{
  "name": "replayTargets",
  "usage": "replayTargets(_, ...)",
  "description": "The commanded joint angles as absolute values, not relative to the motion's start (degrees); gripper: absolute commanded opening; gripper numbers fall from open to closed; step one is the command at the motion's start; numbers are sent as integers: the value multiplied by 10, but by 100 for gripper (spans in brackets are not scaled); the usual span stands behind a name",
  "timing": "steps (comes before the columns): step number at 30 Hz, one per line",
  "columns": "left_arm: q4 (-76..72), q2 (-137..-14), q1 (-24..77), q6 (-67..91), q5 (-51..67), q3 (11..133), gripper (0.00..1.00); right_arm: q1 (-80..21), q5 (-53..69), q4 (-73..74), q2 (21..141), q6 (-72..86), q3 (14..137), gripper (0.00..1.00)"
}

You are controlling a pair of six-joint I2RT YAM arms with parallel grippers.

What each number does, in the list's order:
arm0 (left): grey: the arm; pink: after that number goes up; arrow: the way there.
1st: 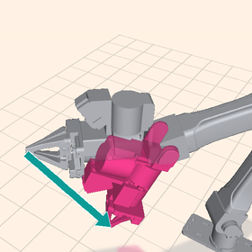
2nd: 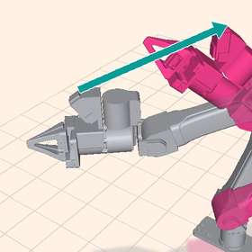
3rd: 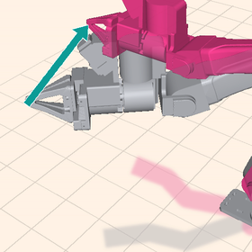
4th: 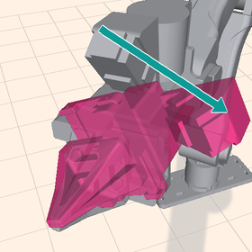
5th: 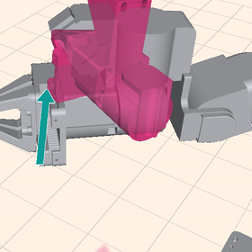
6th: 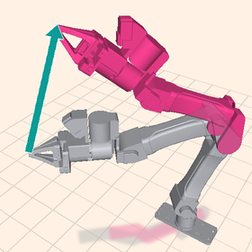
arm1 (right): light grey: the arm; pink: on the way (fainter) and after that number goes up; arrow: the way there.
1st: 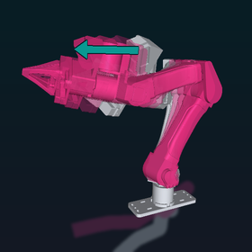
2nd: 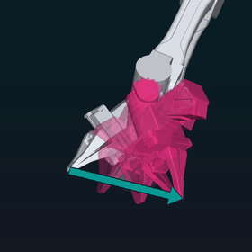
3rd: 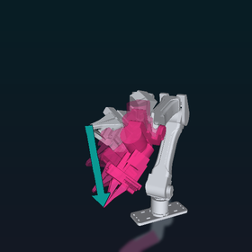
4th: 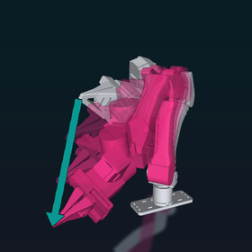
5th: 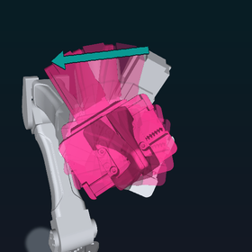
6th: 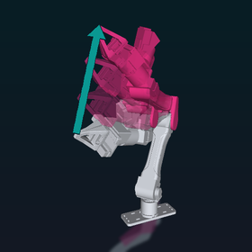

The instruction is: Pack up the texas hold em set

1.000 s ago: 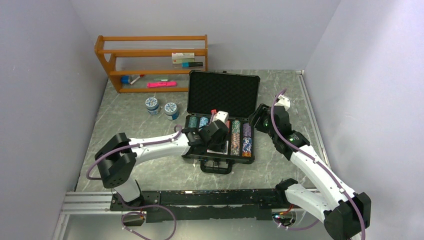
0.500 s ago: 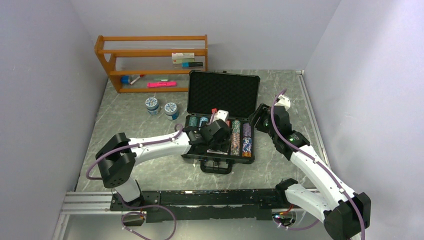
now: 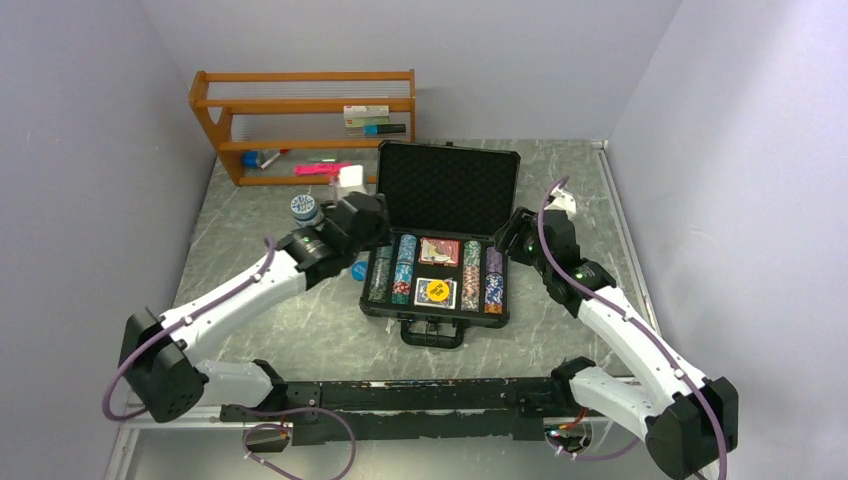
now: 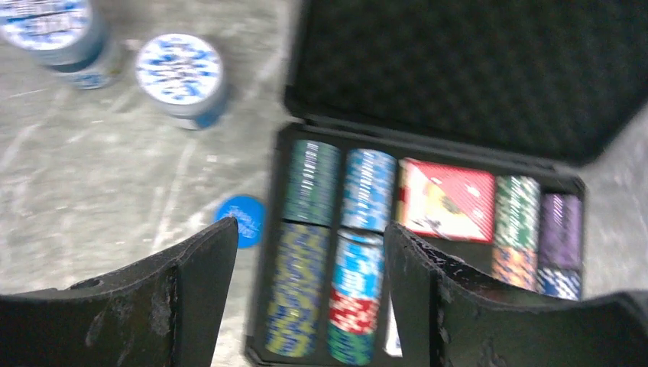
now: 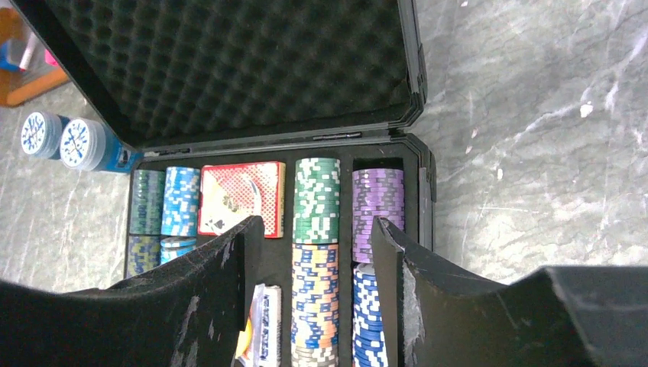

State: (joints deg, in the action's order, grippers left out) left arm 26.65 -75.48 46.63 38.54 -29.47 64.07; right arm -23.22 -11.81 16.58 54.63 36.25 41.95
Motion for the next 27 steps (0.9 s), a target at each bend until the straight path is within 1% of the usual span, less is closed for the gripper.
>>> replayTargets(1,256,-721,382,374,-274,588,73,-230,-103,142,560,376,438,58)
replayTargets(3,244,-726,344,371,-248,569,70,-230,-94,135,564,386,432,58)
replayTargets(6,224,-758,292,354,-184,565,61,-229,-74,126,581,400,431,58)
replayTargets(10,211,-813,250,328,-113,569,50,-230,-60,132,610,406,445,57)
replayTargets(16,133,-839,204,319,-19,514,43,-229,-57,121,616,412,441,56)
replayTargets(21,99,-879,191,319,37,518,33,-230,-52,120,631,415,444,56)
replayTargets(24,61,-895,190,331,71,522,31,-230,-53,117,633,418,442,56)
replayTargets(27,58,-932,190,345,87,540,29,-229,-66,125,630,413,447,56)
